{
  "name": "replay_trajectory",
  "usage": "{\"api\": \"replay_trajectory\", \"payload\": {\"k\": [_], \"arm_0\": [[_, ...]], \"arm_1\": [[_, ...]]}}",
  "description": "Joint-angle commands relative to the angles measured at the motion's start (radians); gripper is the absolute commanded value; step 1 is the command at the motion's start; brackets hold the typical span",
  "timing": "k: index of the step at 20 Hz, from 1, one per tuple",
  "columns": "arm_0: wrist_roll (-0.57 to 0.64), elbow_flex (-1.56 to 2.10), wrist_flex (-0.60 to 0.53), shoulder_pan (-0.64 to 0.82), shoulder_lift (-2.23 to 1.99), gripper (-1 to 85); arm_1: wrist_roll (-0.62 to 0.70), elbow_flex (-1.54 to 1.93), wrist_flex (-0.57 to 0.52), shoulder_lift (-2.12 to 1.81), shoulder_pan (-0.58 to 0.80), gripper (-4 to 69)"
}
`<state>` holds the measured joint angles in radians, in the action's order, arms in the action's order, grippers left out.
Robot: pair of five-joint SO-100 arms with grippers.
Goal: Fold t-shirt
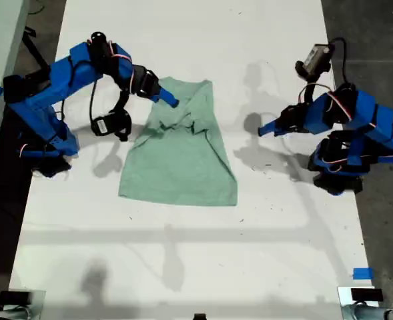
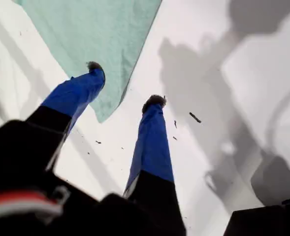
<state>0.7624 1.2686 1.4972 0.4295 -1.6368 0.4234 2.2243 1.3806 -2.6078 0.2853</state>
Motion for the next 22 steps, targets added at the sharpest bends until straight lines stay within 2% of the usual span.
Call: {"api": "replay_trajectory", "payload": {"k": [1,8,15,22], "arm_0": [[-0.032,0.184,-0.044,-0.041,-0.255,28.3],[-0.164,0.558,-0.114,-0.155,-0.509,26.9],[-0.318,0.672,-0.235,-0.337,-0.457,25.7],[-0.347,0.693,-0.279,-0.368,-0.428,25.5]], "arm_1": [[0.044,-0.061,-0.101,0.097,-0.06,23.4],[0.078,-0.106,-0.307,0.382,-0.196,25.9],[0.067,-0.132,-0.459,0.6,-0.296,27.5],[0.057,-0.074,-0.618,0.753,-0.316,27.6]]}}
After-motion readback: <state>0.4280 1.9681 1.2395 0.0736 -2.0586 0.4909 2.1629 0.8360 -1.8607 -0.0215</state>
